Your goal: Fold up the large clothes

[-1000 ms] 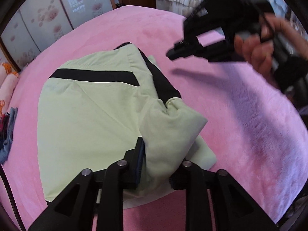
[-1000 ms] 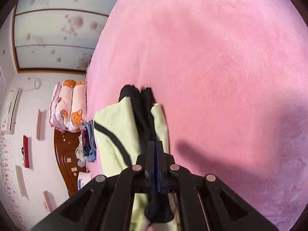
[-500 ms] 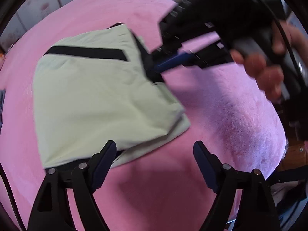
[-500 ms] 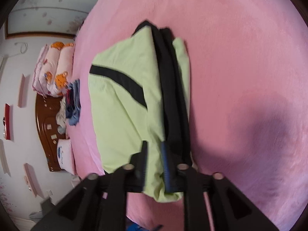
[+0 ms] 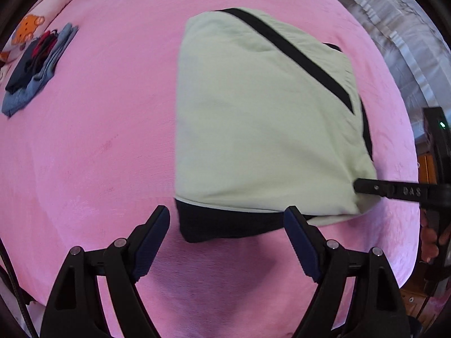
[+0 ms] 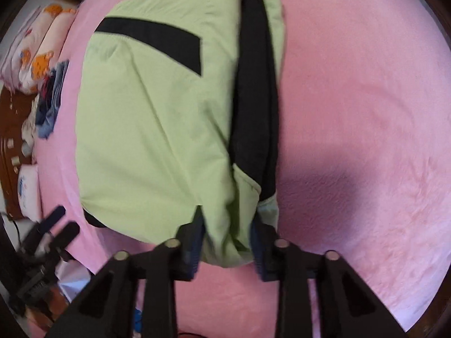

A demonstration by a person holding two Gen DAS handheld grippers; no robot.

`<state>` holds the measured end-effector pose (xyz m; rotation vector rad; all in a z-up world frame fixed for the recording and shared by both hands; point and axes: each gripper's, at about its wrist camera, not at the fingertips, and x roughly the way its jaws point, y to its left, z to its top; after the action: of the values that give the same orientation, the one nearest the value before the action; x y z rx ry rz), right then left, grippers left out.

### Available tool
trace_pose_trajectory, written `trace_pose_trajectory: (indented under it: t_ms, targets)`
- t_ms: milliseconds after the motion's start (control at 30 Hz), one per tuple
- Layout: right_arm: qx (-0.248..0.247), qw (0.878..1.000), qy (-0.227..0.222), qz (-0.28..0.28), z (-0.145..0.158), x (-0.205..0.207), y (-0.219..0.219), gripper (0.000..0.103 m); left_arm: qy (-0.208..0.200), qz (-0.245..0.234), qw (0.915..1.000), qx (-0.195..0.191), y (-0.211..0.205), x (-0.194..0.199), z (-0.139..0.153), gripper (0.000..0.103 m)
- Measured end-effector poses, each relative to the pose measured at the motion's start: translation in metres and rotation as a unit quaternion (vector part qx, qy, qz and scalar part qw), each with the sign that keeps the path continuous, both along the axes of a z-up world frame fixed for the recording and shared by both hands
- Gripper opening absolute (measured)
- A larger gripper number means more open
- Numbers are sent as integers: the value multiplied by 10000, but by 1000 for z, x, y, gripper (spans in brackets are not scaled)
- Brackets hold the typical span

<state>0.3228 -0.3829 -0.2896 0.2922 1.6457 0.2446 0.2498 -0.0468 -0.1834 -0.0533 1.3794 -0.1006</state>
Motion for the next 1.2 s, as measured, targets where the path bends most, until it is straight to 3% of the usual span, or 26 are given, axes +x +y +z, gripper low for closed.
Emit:
trace_pose_trajectory:
  t_ms: [33,100,267,400,533,700,800,967,1100,1200]
  targets:
    - [-4,9999,-109,69,3,-1,3,12,38,23,10000,22,3,2,-6,82]
    - [-134,9995,-283,83,10,-5,5,9,177,22,9998,35,5,8,-16,82]
    - [-22,9977,-309,-603,10,-19,-13,7,282,-92,9996,-21,4,13,-25,80]
    - [-75,9959,-255,-864,4,-38,-27,6,372,-260,9988,200,0,13,-35,70]
    - [-18,9938,-225,-1091,-8,-50,-44,6,609,-179,9980,-28,3,19,-50,52]
    - [-513,9935,-510,-884,-19,-49,-27,6,526,19,9986,-80,13,22,-59,40]
    - [-489,9915,-623,-1036,-27,-53,-27,6,402,48,9991,-161,20,19,-64,40]
    - [-824,9876,-1183,-628,-24,-61,-11,8,268,-115,9994,166,10,17,-80,41]
    - [-769,9833,-1381,-904,-12,-71,-8,9,-45,162,9994,-287,20,4,-71,41]
    - [-960,9777,-1559,-1025,9,-79,-6,10,-100,177,9997,-106,25,-5,-56,39]
